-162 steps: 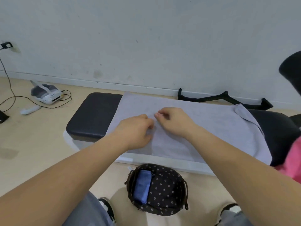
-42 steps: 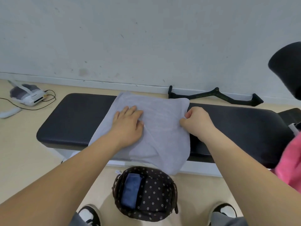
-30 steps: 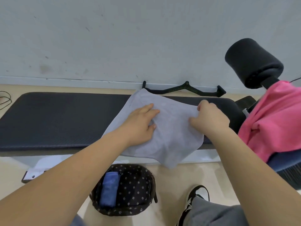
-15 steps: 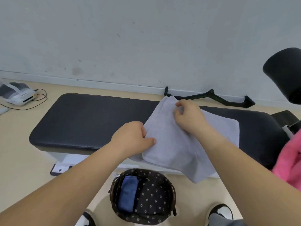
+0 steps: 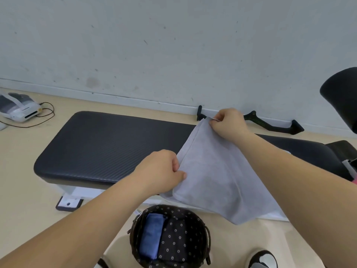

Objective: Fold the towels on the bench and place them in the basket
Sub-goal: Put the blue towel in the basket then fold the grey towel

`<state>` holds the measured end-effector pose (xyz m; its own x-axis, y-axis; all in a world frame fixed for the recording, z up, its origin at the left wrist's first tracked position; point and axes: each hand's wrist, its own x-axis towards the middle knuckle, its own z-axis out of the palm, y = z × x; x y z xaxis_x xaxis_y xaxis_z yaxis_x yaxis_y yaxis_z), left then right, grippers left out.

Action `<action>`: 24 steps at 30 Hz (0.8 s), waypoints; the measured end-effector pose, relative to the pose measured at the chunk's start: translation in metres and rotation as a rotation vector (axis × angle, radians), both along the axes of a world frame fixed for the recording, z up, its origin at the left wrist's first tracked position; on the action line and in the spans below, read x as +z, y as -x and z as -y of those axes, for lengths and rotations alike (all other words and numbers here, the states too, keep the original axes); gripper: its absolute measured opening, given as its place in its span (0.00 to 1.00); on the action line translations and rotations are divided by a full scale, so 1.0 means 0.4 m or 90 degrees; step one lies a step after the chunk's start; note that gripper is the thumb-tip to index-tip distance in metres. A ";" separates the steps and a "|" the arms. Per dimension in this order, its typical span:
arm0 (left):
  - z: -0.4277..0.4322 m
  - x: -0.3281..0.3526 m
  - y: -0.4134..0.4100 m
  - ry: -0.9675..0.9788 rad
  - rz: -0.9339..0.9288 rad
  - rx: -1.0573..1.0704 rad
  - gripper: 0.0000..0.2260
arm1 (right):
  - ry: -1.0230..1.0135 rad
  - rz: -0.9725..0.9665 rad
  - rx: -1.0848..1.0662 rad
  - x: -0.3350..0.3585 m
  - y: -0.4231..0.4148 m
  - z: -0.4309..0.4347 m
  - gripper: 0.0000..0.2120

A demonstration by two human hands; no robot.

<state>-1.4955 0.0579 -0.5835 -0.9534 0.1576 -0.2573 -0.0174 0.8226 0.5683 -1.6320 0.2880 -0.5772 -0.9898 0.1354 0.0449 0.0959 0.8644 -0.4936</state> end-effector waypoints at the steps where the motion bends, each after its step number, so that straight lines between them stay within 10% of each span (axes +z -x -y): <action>1: 0.000 0.001 -0.003 -0.004 0.012 -0.003 0.12 | 0.001 -0.039 0.011 0.004 -0.001 0.006 0.08; 24: 0.070 0.027 -0.012 -0.071 0.173 0.002 0.08 | 0.206 0.129 -0.054 -0.066 0.073 0.049 0.11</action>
<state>-1.4908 0.0299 -0.5727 -0.8525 0.1962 -0.4844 -0.1839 0.7550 0.6294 -1.6612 0.2683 -0.6037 -0.9588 0.1926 -0.2087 0.2840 0.6523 -0.7028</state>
